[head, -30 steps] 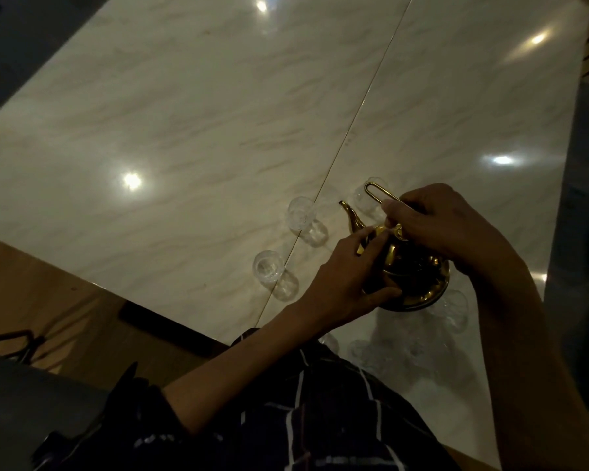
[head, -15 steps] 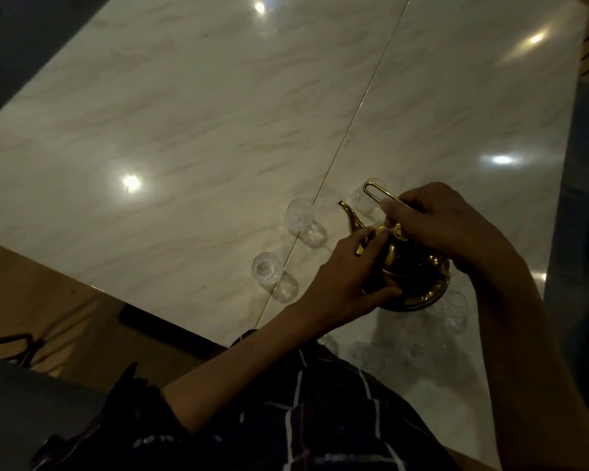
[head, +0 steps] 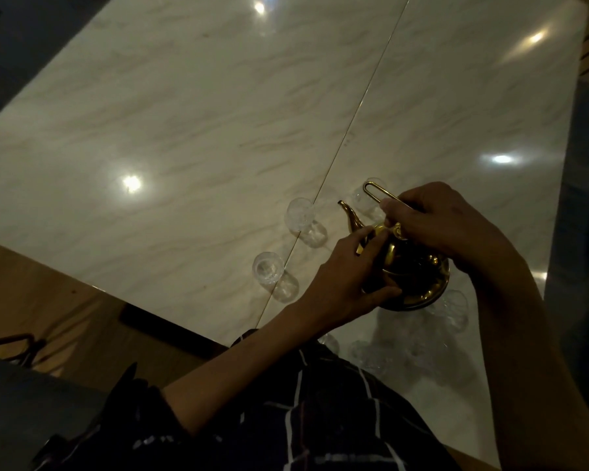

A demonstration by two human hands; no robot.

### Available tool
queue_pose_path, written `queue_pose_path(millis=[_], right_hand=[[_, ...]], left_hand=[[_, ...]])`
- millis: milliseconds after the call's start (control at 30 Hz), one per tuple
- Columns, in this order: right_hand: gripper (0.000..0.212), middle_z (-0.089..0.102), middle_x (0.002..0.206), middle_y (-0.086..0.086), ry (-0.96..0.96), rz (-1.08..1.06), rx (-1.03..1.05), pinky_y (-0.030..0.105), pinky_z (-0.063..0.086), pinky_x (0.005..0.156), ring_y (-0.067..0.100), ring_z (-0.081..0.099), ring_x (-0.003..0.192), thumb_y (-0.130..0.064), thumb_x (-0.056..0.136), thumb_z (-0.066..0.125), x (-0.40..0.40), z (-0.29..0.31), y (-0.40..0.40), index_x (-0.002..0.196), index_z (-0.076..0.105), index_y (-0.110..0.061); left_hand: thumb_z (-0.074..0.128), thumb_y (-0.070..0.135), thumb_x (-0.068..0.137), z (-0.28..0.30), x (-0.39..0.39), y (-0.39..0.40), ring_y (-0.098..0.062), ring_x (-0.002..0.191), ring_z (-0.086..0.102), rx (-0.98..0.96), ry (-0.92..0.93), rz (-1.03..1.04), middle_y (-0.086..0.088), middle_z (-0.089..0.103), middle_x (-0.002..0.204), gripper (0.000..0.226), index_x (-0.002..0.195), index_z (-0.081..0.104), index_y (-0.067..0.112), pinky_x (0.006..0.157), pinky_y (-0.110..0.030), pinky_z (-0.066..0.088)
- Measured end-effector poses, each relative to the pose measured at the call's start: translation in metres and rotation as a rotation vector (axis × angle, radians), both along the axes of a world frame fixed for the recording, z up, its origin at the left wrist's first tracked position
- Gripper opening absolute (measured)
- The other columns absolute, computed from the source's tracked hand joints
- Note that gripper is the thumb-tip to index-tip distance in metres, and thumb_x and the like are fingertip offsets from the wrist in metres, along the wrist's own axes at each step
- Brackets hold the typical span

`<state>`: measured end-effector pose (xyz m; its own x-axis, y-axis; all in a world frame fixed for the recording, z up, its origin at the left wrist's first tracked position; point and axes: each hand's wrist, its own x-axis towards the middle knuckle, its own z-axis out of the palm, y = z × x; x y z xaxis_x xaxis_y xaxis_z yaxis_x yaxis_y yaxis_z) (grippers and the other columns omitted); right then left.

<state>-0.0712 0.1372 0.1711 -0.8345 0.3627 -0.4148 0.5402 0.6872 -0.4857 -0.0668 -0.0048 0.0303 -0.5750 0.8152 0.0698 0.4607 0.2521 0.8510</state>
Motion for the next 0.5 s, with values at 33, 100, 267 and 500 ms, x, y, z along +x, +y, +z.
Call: queue_pose_path(millis=[33,100,267,500], right_hand=[[0.039,0.062,0.061,-0.001,0.000,-0.002,-0.004,0.026,0.041,0.061,0.013,0.061,0.062,-0.035,0.099,0.052,0.0003,-0.0004,0.0003,0.064,0.066,-0.023],[0.039,0.061,0.059,-0.002,0.003,-0.007,-0.009,0.026,0.040,0.061,0.012,0.060,0.061,-0.036,0.099,0.052,0.0006,-0.0010,0.0006,0.064,0.066,-0.023],[0.041,0.060,0.056,-0.002,0.009,-0.010,-0.016,0.025,0.039,0.061,0.012,0.059,0.058,-0.035,0.099,0.052,0.0004,-0.0014,0.0010,0.062,0.066,-0.022],[0.040,0.063,0.060,0.000,-0.007,-0.016,-0.019,0.027,0.042,0.063,0.015,0.062,0.063,-0.036,0.098,0.052,-0.0012,-0.0008,0.0020,0.064,0.067,-0.022]], left_hand=[[0.071,0.051,0.086,0.0001,0.0001,-0.0004,-0.029,0.139,0.036,0.002,0.000,0.000,-0.011,0.030,0.156,0.090,0.157,0.024,0.021,0.096,-0.047,0.052],[0.072,0.050,0.086,0.0015,0.0006,-0.0009,-0.028,0.140,0.036,0.010,-0.007,0.001,-0.011,0.030,0.156,0.089,0.157,0.025,0.022,0.097,-0.045,0.052],[0.073,0.049,0.085,0.0026,0.0000,0.0000,-0.029,0.141,0.035,0.003,-0.013,0.004,-0.011,0.030,0.157,0.090,0.156,0.024,0.022,0.100,-0.046,0.050],[0.073,0.049,0.085,0.0011,-0.0007,0.0014,-0.029,0.140,0.036,0.008,-0.008,0.003,-0.011,0.030,0.156,0.090,0.156,0.023,0.024,0.096,-0.049,0.052]])
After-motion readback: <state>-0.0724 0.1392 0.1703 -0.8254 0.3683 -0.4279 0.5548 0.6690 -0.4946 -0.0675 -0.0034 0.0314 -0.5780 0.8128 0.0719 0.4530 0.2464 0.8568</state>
